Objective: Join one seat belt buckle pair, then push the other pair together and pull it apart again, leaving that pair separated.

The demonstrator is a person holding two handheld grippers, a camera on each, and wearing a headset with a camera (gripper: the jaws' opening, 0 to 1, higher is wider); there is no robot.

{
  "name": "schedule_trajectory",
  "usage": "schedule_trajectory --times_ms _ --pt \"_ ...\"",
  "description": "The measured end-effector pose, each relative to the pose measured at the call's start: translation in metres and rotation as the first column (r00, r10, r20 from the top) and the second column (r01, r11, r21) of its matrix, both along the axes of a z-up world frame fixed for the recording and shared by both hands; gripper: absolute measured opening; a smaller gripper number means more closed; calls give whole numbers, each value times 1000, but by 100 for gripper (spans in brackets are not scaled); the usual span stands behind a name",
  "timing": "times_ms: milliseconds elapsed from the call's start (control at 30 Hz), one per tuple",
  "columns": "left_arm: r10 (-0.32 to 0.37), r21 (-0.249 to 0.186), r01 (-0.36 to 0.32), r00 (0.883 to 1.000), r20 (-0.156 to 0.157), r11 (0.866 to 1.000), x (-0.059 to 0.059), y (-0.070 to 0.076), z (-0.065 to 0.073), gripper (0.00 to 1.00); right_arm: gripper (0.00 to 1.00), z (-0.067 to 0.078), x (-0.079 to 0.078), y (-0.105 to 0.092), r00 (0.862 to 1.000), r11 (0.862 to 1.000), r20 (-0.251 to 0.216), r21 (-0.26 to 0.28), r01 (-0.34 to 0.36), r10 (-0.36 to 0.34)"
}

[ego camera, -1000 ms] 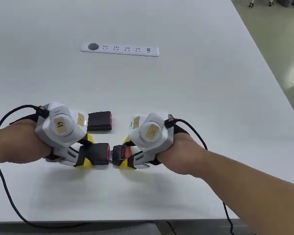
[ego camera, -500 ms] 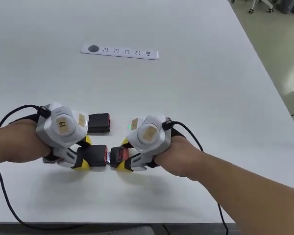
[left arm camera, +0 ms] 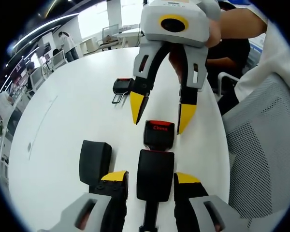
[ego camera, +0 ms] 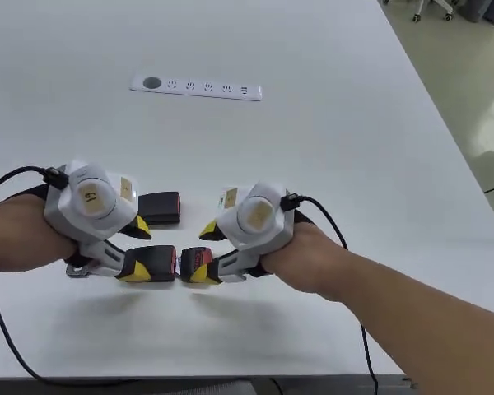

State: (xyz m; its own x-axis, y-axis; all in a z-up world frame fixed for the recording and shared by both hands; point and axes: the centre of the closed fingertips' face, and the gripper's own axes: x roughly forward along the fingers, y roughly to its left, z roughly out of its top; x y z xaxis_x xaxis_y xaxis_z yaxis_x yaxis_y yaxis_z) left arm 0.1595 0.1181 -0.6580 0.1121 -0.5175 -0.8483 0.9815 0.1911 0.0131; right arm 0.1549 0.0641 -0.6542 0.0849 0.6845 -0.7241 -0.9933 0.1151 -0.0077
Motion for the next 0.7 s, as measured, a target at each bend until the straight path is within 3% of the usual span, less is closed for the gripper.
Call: schedule_trajectory --times_ms 33,133,467,700 --pt "7 -7 -7 1000 19 1000 6 -1 4 38 36 2 2 -1 1000 1000 3 2 1 -1" --pt "37 -21 -37 999 36 999 18 -4 11 37 35 3 13 -10 1000 1000 28 -12 -1 2" --pt "54 1 -55 996 71 999 69 7 9 39 32 -4 46 -55 998 997 42 -69 47 -44" --pt "29 4 -29 997 72 1000 83 4 2 41 32 -1 72 -82 994 992 64 -83 97 -92"
